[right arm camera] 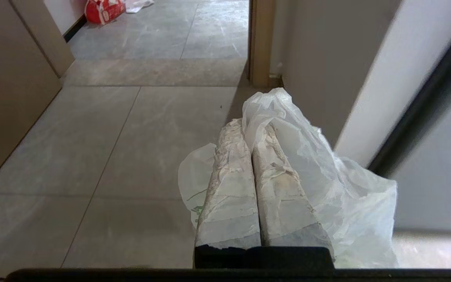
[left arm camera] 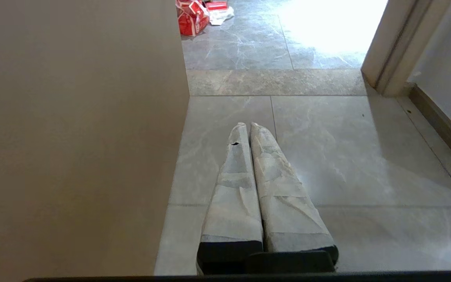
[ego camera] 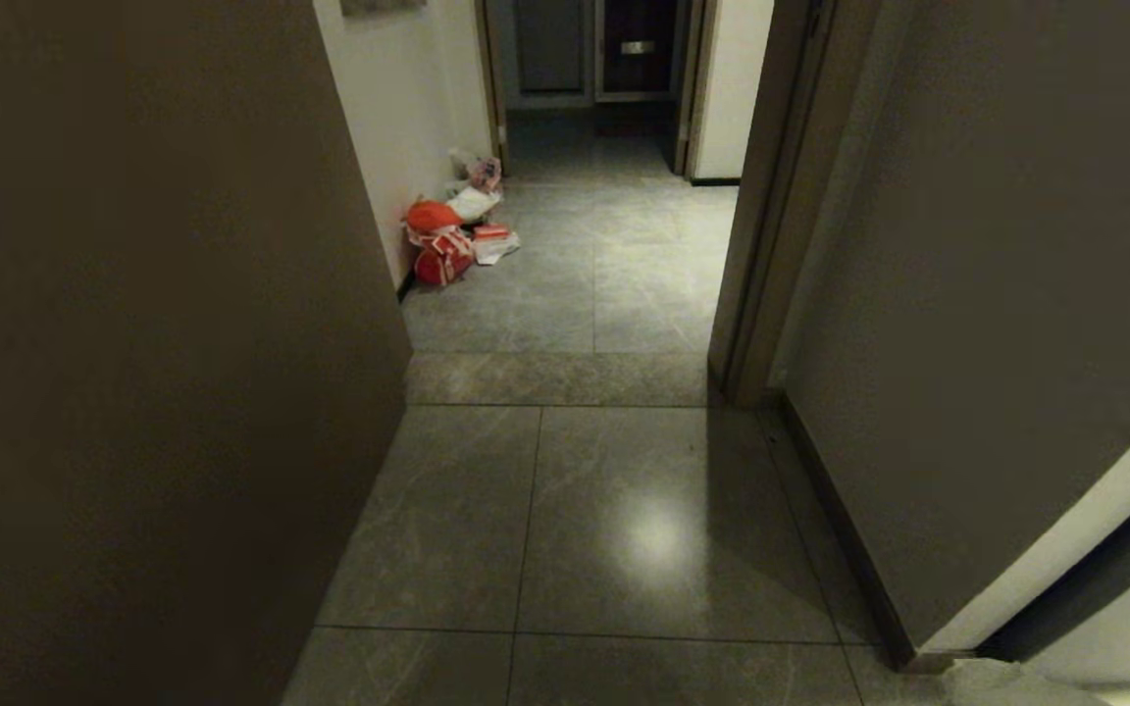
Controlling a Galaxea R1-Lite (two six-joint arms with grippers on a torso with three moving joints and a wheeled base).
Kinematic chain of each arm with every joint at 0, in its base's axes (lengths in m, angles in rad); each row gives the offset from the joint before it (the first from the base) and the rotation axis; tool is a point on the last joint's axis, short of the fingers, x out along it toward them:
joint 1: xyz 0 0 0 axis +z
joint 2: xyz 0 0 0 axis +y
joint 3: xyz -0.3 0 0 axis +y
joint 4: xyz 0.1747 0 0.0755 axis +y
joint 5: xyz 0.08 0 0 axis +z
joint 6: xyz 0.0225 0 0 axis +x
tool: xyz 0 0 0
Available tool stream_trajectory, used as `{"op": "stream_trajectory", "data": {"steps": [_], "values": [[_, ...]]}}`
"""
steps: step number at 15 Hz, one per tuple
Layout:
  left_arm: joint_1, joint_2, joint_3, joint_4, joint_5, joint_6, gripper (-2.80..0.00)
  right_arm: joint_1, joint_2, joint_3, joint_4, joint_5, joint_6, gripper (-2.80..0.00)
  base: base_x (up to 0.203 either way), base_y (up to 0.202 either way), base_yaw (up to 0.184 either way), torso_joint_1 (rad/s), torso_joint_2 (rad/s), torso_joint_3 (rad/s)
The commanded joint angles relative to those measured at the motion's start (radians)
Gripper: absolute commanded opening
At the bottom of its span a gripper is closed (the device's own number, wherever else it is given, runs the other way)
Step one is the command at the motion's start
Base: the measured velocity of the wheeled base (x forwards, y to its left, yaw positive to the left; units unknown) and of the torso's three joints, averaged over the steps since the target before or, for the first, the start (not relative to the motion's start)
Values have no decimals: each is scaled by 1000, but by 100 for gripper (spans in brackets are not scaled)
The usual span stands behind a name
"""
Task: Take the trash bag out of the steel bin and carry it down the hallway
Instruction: Put the trash bag at the door
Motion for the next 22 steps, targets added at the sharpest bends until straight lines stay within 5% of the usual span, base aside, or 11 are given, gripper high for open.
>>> {"op": "stream_trajectory", "data": {"steps": [1, 22], "values": [[0, 1, 0, -1, 0, 0, -280, 0, 1, 0, 0, 0, -1, -280, 190, 0, 1, 5, 2, 4], [0, 1, 0, -1, 1, 0, -280, 0, 2, 0, 0, 0, -1, -280, 192, 0, 1, 3, 2, 2]]}}
